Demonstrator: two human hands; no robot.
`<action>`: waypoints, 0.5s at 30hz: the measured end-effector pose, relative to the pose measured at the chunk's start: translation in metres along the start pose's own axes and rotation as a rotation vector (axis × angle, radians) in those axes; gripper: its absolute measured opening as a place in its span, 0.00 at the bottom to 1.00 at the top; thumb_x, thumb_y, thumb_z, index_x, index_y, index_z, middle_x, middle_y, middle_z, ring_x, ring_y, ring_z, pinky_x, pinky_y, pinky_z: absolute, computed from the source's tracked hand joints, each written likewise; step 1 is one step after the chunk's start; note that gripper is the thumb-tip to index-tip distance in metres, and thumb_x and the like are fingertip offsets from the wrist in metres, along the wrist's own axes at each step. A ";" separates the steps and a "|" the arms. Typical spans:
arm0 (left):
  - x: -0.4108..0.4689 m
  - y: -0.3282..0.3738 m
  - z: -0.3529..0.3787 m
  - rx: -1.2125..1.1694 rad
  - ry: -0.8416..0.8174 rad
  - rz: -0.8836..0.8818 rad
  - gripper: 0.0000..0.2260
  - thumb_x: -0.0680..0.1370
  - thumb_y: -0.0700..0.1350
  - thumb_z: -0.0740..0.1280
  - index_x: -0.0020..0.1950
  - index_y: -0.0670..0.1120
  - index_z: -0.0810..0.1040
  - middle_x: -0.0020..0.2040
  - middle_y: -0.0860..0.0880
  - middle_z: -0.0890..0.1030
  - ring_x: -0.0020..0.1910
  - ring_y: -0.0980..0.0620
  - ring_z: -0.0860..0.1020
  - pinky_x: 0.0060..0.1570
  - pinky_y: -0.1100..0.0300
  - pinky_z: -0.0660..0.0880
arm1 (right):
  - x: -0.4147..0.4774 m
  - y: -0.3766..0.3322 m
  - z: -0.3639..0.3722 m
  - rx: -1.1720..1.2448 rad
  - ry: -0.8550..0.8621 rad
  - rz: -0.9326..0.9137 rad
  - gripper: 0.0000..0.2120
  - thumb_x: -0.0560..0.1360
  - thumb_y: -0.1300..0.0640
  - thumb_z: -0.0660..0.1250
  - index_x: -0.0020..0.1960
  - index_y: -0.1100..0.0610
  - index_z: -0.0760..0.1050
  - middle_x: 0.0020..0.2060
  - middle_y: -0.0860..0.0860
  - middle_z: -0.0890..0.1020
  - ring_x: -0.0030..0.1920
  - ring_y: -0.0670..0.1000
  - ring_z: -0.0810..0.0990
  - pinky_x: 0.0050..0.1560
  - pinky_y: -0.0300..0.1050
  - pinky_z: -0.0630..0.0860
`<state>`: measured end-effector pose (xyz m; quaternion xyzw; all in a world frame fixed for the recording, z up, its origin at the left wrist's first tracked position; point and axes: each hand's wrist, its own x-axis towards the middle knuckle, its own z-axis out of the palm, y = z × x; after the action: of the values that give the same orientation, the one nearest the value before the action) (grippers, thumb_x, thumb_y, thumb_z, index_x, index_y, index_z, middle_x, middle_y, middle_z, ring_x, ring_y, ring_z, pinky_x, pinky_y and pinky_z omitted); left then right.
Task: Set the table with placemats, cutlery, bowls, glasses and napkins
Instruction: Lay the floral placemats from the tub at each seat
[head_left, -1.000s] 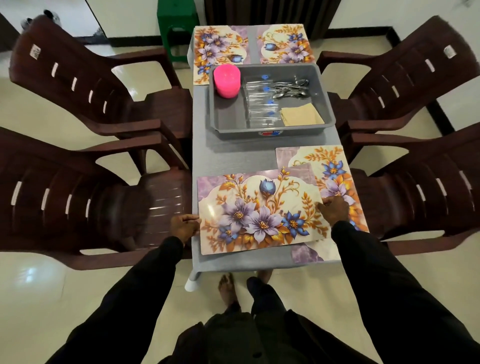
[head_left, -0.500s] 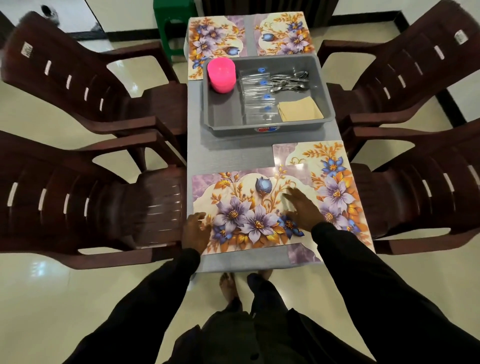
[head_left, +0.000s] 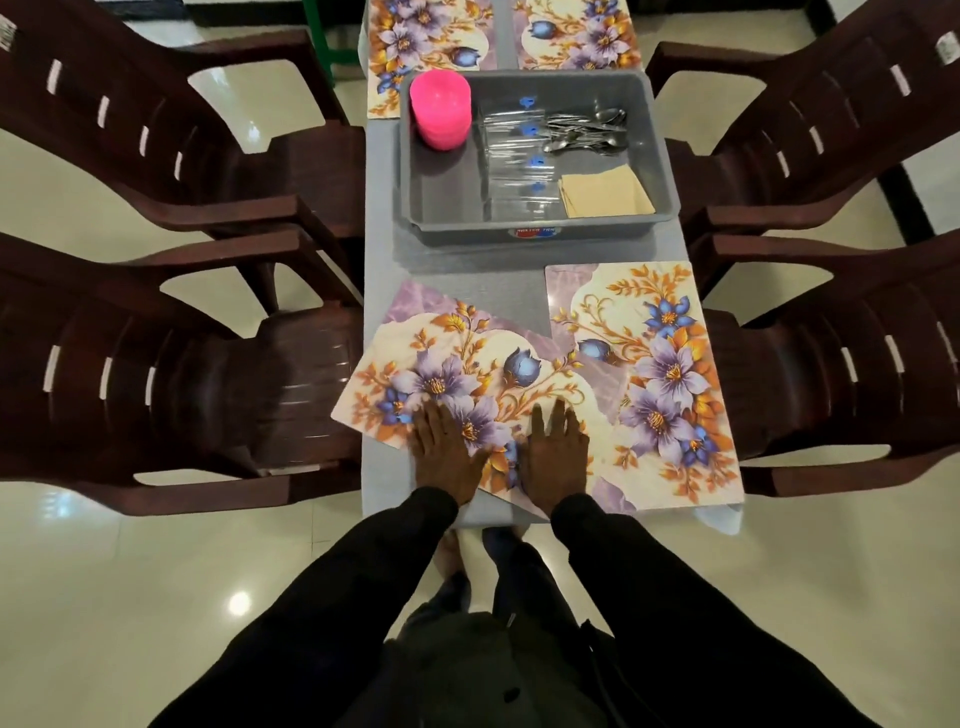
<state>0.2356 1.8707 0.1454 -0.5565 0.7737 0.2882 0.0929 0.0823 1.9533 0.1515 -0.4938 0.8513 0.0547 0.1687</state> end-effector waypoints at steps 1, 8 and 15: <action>0.004 -0.006 -0.002 0.019 -0.003 0.004 0.48 0.81 0.66 0.61 0.82 0.37 0.39 0.83 0.35 0.40 0.82 0.36 0.41 0.79 0.43 0.41 | -0.003 0.000 -0.001 -0.043 -0.043 -0.020 0.35 0.75 0.47 0.69 0.78 0.59 0.64 0.75 0.67 0.65 0.73 0.69 0.68 0.67 0.65 0.69; 0.038 -0.058 -0.025 0.127 -0.051 0.249 0.50 0.78 0.64 0.67 0.83 0.40 0.41 0.84 0.40 0.41 0.83 0.38 0.42 0.80 0.40 0.47 | 0.008 0.043 -0.005 0.056 0.130 -0.534 0.24 0.77 0.51 0.68 0.71 0.59 0.73 0.70 0.61 0.75 0.69 0.63 0.75 0.67 0.61 0.71; 0.068 -0.082 -0.058 0.310 -0.094 0.513 0.42 0.82 0.51 0.68 0.83 0.39 0.42 0.83 0.39 0.43 0.83 0.39 0.44 0.81 0.45 0.46 | -0.012 0.035 0.011 0.007 -0.088 -0.604 0.42 0.77 0.40 0.68 0.83 0.49 0.50 0.82 0.54 0.47 0.81 0.57 0.43 0.79 0.59 0.41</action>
<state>0.2961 1.7661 0.1328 -0.3080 0.9187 0.2062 0.1364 0.0602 1.9833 0.1426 -0.7213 0.6578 0.0204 0.2158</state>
